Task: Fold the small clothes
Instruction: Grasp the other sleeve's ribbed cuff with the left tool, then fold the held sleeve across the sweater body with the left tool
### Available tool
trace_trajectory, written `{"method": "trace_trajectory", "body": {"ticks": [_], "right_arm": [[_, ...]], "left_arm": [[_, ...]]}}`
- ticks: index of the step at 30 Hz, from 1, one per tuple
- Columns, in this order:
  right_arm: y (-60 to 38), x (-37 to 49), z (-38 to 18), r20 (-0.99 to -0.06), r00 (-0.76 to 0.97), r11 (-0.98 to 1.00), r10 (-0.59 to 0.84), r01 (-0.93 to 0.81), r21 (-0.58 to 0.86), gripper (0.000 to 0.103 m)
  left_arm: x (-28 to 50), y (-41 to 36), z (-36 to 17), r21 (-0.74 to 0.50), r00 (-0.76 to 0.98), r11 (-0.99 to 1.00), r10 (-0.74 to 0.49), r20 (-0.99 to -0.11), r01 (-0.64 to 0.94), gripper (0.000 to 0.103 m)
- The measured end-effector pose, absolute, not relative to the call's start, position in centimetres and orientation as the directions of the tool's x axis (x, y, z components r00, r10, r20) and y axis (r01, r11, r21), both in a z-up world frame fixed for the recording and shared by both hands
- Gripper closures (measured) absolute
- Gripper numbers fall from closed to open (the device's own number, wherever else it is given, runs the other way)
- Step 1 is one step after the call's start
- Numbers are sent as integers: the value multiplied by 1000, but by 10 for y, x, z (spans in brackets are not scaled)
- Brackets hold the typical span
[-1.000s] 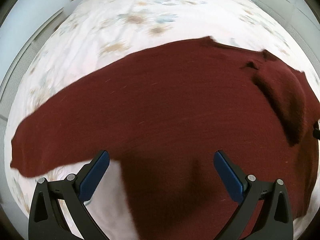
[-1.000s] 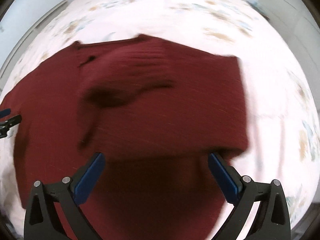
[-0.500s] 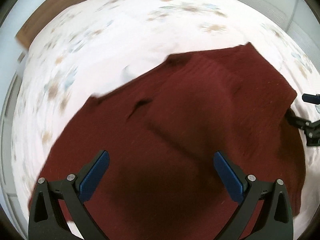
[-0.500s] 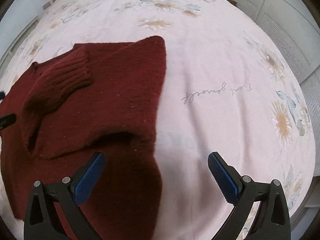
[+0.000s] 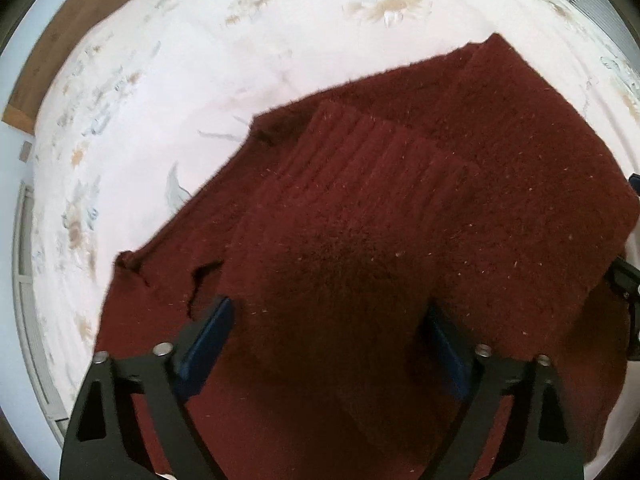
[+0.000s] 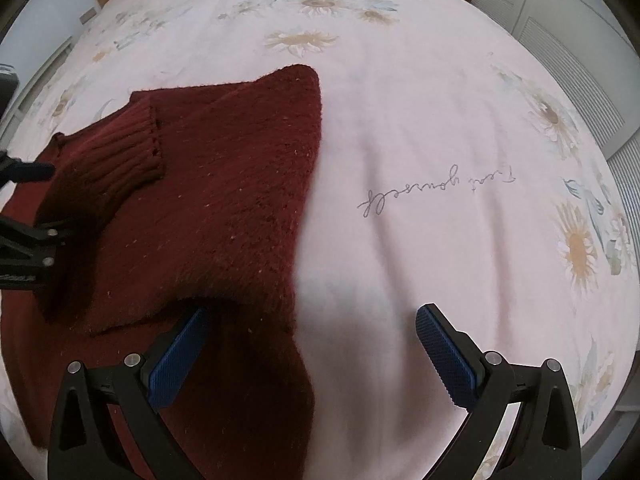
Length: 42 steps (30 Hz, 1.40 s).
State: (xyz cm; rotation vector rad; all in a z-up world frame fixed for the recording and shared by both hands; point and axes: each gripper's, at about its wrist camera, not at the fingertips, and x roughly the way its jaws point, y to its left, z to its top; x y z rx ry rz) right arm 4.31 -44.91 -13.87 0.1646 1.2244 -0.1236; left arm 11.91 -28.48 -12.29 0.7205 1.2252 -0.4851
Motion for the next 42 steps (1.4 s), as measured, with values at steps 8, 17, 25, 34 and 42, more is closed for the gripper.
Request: {"method": "trace_trajectory", "body": {"ticks": [8, 17, 25, 34, 42], "right_arm": [[-440, 54, -143, -952, 302, 984, -55, 178, 0, 4], [-431, 63, -138, -956, 294, 984, -16, 175, 37, 87], [-435, 64, -143, -959, 284, 980, 2, 192, 59, 87], [-432, 62, -145, -958, 287, 981, -4, 186, 52, 87], [-426, 51, -138, -953, 299, 985, -43, 170, 9, 78]], "left_arm": [[112, -280, -117, 188, 310, 743, -28, -950, 643, 89], [103, -206, -97, 57, 346, 850, -151, -926, 523, 89], [91, -149, -131, -96, 282, 915, -218, -934, 391, 84], [98, -102, -153, -164, 211, 939, -234, -949, 304, 64], [104, -61, -119, -163, 230, 951, -226, -947, 262, 1]]}}
